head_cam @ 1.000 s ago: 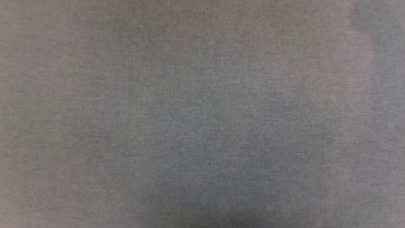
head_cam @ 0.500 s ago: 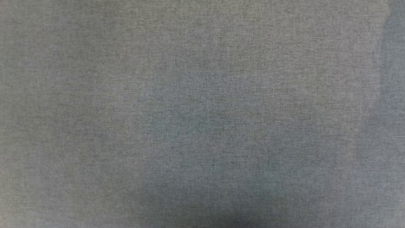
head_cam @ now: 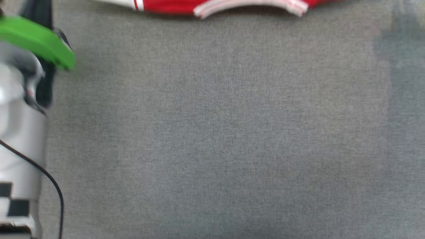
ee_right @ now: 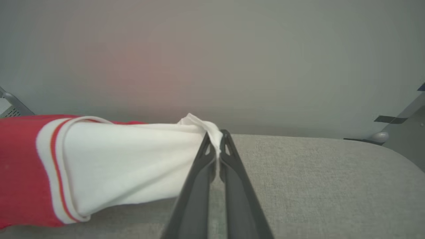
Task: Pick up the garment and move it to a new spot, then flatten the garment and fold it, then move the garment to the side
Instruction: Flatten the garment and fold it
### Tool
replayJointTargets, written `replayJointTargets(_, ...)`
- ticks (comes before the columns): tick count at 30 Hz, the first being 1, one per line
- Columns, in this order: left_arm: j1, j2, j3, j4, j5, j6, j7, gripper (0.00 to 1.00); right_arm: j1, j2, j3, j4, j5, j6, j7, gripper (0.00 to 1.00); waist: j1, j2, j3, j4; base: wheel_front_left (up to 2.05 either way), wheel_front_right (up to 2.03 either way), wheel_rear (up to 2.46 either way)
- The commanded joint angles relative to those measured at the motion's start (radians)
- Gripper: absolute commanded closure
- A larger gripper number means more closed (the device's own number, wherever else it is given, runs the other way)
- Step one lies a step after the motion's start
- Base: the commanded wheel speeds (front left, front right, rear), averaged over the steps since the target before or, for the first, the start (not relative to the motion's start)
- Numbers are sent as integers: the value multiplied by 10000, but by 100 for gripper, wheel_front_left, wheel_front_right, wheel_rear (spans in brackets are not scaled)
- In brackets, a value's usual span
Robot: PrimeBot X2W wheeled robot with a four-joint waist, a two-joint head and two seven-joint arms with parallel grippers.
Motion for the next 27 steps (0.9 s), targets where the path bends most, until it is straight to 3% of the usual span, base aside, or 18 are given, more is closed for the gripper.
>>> replayJointTargets(1, 473, -7, 45, 190, -174, -2, 10, 100, 465, -176, 60, 147, 179, -21, 124, 100, 1, 0, -855, 62, 0, 0, 0)
replayJointTargets(7, 2094, -117, -279, 701, -430, -19, 382, 100, 2044, -311, 473, 369, 846, -21, 841, 100, 1, 0, -1887, 68, 0, 0, 0)
replayJointTargets(14, 3703, -72, -648, 390, -1085, -46, 1031, 100, 3515, -513, 282, 343, 1699, -21, 1414, 100, 1, 0, -2911, 90, 0, 0, 0)
replayJointTargets(22, 5745, 270, -897, -982, -1807, -48, 2067, 100, 5411, -875, 22, -247, 2349, -21, 1984, 100, 1, 0, -3968, 22, 0, 0, 0)
replayJointTargets(27, 7111, 479, -777, -2183, -2215, 261, 2568, 100, 6733, -996, -285, -829, 2601, -21, 2346, 100, 1, 0, -4531, -34, 0, 0, 0)
